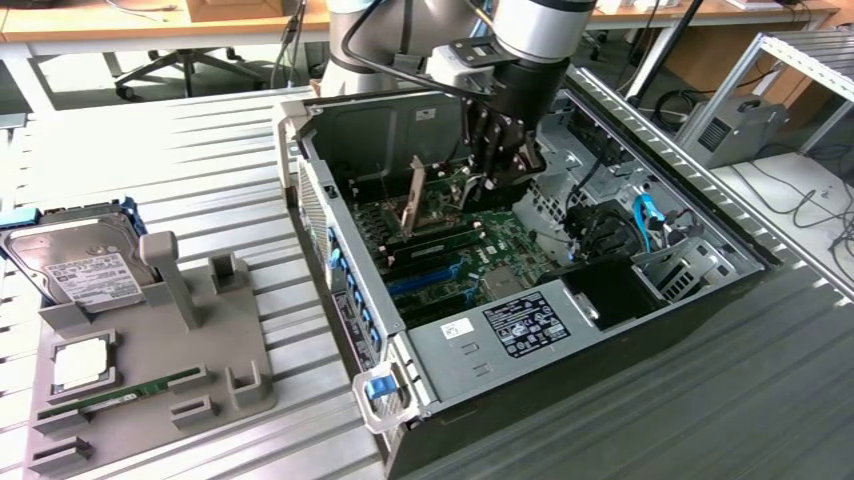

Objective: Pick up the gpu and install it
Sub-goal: 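Insert the gpu into the slot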

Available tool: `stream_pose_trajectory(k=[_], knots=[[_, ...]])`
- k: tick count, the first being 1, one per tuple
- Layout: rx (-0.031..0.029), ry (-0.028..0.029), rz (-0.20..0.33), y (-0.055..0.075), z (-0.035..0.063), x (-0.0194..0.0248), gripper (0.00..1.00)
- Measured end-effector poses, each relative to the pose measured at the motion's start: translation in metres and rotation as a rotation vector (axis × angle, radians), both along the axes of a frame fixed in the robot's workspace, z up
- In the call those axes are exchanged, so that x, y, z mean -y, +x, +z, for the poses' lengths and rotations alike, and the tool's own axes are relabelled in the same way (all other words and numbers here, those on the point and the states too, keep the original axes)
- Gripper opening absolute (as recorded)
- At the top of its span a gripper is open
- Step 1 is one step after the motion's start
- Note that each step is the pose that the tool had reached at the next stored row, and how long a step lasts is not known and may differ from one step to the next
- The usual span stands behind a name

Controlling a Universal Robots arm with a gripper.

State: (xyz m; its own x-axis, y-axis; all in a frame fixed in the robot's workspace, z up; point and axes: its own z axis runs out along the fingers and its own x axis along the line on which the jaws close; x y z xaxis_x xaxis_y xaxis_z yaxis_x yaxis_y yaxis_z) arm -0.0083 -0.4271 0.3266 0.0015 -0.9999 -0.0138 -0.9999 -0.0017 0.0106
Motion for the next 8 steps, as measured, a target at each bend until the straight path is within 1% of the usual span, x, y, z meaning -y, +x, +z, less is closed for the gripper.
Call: stream_pose_trajectory(k=[8], knots=[[0.0000, 0.0000, 0.000, 0.0000, 0.0000, 0.0018, 0.27]])
